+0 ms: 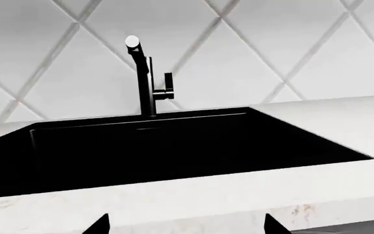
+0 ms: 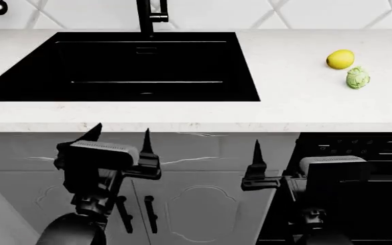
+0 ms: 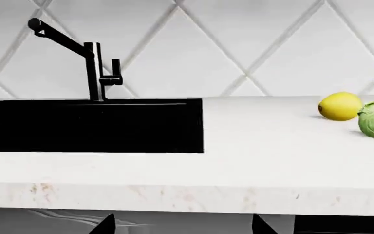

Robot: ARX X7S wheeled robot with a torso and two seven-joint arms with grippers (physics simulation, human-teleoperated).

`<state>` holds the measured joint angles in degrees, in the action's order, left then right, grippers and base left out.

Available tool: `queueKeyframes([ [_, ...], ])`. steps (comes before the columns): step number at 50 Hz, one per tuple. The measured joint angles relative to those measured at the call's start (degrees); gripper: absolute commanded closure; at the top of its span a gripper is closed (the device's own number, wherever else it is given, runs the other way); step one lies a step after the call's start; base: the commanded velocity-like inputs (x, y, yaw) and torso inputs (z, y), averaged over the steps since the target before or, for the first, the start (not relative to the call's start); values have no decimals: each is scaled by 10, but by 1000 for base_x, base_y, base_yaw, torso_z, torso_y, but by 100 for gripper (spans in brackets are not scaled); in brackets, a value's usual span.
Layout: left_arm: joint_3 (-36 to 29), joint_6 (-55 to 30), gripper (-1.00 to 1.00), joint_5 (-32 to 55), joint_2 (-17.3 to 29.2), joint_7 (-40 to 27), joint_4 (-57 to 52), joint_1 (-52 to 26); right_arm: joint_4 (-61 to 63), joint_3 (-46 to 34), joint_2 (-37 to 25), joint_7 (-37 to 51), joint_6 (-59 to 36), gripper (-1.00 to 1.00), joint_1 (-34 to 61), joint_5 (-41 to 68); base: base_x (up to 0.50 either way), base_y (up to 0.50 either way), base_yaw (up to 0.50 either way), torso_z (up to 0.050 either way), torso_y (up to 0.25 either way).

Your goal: Pick the lemon, brussel sprout from the counter and place them in the cabinet. Then close the cabinet.

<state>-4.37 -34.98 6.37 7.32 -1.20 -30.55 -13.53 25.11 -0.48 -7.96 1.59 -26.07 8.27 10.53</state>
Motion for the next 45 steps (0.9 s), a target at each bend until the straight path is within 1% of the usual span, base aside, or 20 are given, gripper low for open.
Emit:
queueKeyframes([
  [4, 3, -61, -100, 17, 8, 9, -27, -40, 41, 17, -12, -5, -65, -100, 34, 34, 0, -51, 0, 0, 0],
  [11, 11, -144, -100, 41, 21, 21, -57, -100, 92, 49, -29, -15, -153, -100, 86, 91, 89, -485, 0, 0, 0],
  [17, 15, -193, -100, 55, 30, 26, -80, -138, 126, 83, -41, -20, -208, -100, 122, 135, 98, -500, 0, 0, 0],
  [34, 18, -285, -100, 82, 44, 31, -121, -216, 194, 162, -72, -22, -315, -100, 201, 235, 167, -496, 0, 0, 0],
  [42, 16, -314, -100, 91, 48, 32, -128, -245, 201, 184, -82, -18, -359, -100, 235, 272, 246, -448, 0, 0, 0],
  [45, 14, -309, -100, 91, 50, 33, -126, -252, 200, 184, -83, -16, -369, -100, 244, 280, 262, -430, 0, 0, 0],
])
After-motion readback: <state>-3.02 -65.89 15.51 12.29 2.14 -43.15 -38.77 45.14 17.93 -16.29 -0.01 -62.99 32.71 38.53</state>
